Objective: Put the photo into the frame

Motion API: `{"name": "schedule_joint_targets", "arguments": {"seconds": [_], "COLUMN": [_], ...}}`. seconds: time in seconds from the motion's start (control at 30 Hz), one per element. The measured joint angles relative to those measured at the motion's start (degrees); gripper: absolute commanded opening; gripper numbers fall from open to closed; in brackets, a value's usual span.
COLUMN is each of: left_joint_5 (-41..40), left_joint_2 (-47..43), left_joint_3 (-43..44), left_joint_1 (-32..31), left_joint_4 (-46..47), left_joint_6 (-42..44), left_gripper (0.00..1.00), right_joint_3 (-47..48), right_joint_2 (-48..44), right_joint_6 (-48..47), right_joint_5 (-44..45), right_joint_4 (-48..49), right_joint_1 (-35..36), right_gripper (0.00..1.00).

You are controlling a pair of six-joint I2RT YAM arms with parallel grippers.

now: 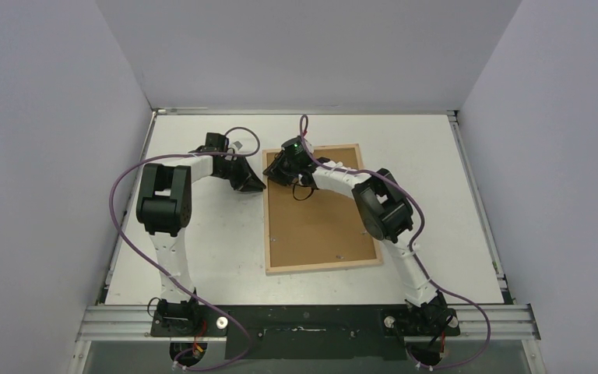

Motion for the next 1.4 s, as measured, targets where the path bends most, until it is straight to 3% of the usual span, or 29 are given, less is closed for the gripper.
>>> {"name": "schedule_joint_targets", "arguments": {"seconds": [0.43, 0.67, 0.93, 1.17, 1.27, 1.4], "left_joint_5": [0.0, 0.0, -0.2, -1.5, -3.4, -5.1], "left_joint_2": [0.1, 0.4, 1.0, 0.4, -0.7, -2.9], "left_joint_3": [0.4, 1.7, 3.0, 3.0, 3.0, 2.1], "left_joint_1": [0.0, 0.0, 0.3, 0.4, 0.4, 0.4], "left_joint_4": [-0.7, -2.3, -4.4, -5.3, -5.7, -5.2], "left_joint_6": [0.2, 1.2, 2.9, 4.3, 5.2, 6.4], "left_gripper": [0.05, 0.12, 0.26, 0.36, 0.42, 0.53], "right_joint_3": [1.0, -2.8, -10.1, -16.5, -20.6, -24.7], "right_joint_2": [0.9, -0.9, -11.8, -26.3, -31.5, -35.4], "right_joint_6": [-0.5, -3.6, -10.8, -17.8, -20.7, -24.6], "right_joint_5": [-0.6, -1.0, 0.5, 4.5, 6.4, 8.7], "right_joint_4": [0.9, 5.3, 3.5, -2.2, -6.2, -12.8], "right_joint_1": [0.0, 0.0, -1.4, -7.2, -12.4, -19.7], "right_gripper": [0.32, 0.35, 0.37, 0.38, 0.42, 0.61]}}
